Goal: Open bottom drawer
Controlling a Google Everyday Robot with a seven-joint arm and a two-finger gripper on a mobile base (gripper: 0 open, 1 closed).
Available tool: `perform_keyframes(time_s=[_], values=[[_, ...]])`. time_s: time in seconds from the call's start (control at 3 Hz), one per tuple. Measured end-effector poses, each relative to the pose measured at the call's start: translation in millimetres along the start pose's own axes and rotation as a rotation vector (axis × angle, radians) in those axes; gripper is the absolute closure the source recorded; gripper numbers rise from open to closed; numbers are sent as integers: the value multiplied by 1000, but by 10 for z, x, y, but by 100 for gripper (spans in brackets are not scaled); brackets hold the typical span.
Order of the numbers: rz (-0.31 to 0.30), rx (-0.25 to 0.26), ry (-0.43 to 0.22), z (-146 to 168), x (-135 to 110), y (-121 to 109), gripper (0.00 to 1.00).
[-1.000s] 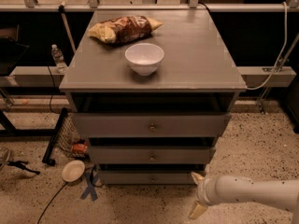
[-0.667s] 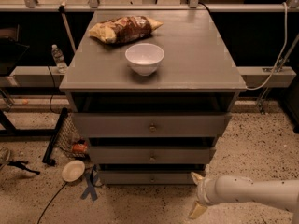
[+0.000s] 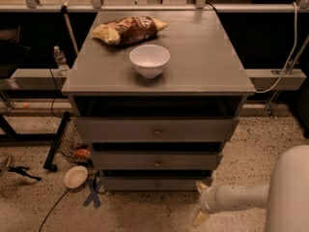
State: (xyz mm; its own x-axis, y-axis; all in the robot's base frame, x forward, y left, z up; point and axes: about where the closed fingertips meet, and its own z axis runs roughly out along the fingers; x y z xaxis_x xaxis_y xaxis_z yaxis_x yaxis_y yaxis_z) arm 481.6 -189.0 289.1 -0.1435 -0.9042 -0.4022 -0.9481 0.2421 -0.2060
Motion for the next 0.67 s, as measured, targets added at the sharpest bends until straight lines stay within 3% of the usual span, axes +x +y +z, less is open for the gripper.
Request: perform_keyframes(time_s=[0.33, 0.67], values=[[13, 48, -12, 331, 133, -87, 0], [13, 48, -12, 332, 133, -86, 0]])
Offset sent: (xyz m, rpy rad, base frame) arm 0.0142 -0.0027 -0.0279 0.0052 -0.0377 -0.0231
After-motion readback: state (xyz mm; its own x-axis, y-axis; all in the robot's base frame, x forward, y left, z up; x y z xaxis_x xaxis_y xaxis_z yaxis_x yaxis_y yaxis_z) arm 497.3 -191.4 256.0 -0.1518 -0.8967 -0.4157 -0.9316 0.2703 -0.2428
